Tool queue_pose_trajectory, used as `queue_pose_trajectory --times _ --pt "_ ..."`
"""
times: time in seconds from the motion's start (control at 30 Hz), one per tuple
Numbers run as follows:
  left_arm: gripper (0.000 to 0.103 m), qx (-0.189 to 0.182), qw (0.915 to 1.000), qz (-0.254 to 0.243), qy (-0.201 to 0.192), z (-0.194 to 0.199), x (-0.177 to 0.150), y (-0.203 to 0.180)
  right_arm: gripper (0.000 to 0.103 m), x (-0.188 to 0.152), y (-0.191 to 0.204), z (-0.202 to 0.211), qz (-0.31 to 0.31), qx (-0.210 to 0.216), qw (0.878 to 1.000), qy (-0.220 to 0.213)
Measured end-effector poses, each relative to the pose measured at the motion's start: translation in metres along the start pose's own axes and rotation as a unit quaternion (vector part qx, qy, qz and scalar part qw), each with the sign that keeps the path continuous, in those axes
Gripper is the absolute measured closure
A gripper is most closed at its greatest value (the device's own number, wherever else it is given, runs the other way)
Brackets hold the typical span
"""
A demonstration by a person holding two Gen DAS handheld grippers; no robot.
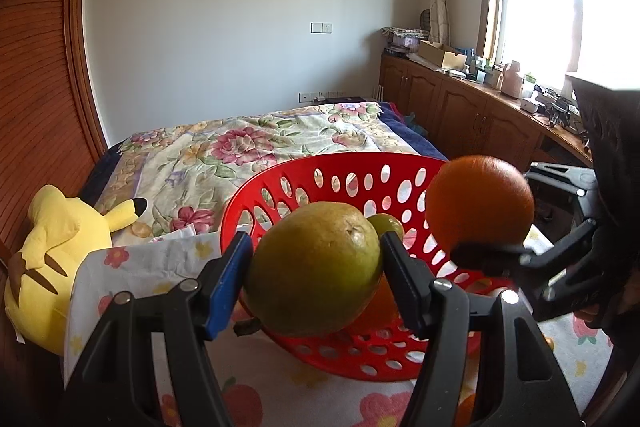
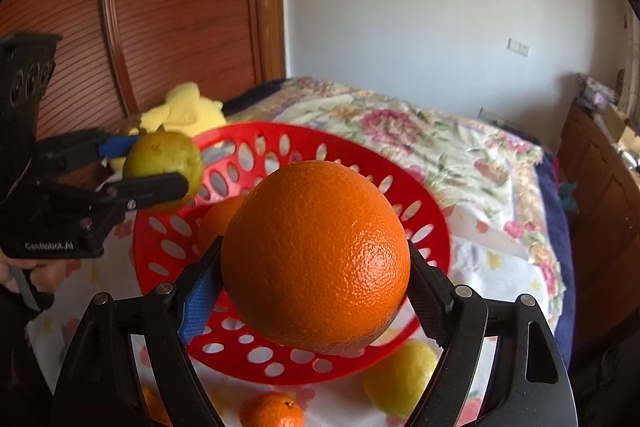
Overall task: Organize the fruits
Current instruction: 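Lower the pomelo and orange into the red basket and open both tools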
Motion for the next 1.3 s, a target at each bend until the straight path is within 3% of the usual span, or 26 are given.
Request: queue_pose_trajectory --times 0.6,1.3 --pt "0.041 0.004 0.9999 -0.007 0.012 -0.022 -0.004 0.007 0.018 -0.029 0.018 -0.027 0.027 0.010 0.998 0.050" --pt "0.042 0.010 0.9999 -0.001 -0.004 -0.017 0.008 0.015 0.016 -0.015 0.013 -0.012 0.007 -0.014 1.000 0.013"
Point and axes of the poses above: each gripper's, at about its wrist camera, not at the fingertips, and z roughly against the way its jaws point, y to its left, x to its top, the point moved 10 cm from there along -z, roughly the way its jaws point, and after that the axes turned 15 degrees about -y, right-handed, at the moved point
